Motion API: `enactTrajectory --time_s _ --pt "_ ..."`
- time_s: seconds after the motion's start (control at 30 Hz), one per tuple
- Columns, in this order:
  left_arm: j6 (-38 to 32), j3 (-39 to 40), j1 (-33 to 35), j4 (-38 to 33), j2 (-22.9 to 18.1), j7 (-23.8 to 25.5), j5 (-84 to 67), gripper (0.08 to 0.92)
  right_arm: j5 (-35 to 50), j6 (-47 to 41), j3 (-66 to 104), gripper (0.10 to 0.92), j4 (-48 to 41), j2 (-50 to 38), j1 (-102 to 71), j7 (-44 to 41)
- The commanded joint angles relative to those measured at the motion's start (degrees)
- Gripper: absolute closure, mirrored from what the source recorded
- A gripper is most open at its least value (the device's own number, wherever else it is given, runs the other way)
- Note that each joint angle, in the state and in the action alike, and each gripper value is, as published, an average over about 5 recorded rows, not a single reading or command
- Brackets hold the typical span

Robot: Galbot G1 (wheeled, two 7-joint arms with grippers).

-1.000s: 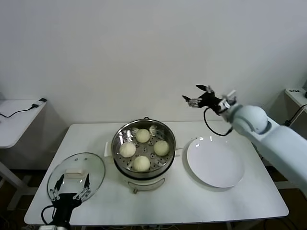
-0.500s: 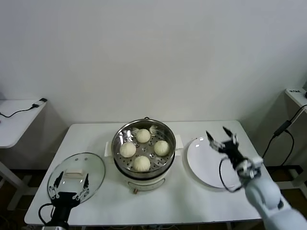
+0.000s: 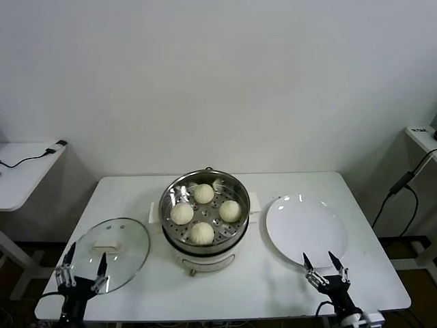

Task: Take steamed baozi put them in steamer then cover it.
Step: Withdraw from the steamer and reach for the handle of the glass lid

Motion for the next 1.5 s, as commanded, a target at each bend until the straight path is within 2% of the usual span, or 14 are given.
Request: enactTrajectory --time_s 0.03,0.4,0.73,1.1,1.2,1.5 --pt "1.36 0.60 -8.22 16.83 2.65 -11.29 30.75 0.177 -1.46 2.48 1.67 0.203 3.63 3.72 -3.73 1.91" --pt "1.82 1.79 -18.24 28.72 3.77 -10.83 33.24 0.177 -0.52 2.32 1.91 0.203 5.55 3.86 -5.14 2.47" --pt "2.17 1.82 -24.86 36.46 5.51 -9.97 33.35 0.177 0.35 3.42 3.54 0.203 6.16 4.18 -7.26 2.17" --pt "3.55 2.57 -26.46 34.85 5.65 -6.91 31.32 0.178 -0.08 4.24 3.55 0.203 4.94 5.53 -7.53 2.14" --pt "3.75 2.84 -26.50 34.75 5.35 -5.83 31.41 0.211 -0.46 4.47 3.29 0.203 4.65 5.71 -7.51 2.18" --pt "4.10 3.05 -26.20 35.09 4.80 -5.06 31.85 0.460 -1.20 4.90 2.76 0.203 4.56 6.13 -7.87 2.24"
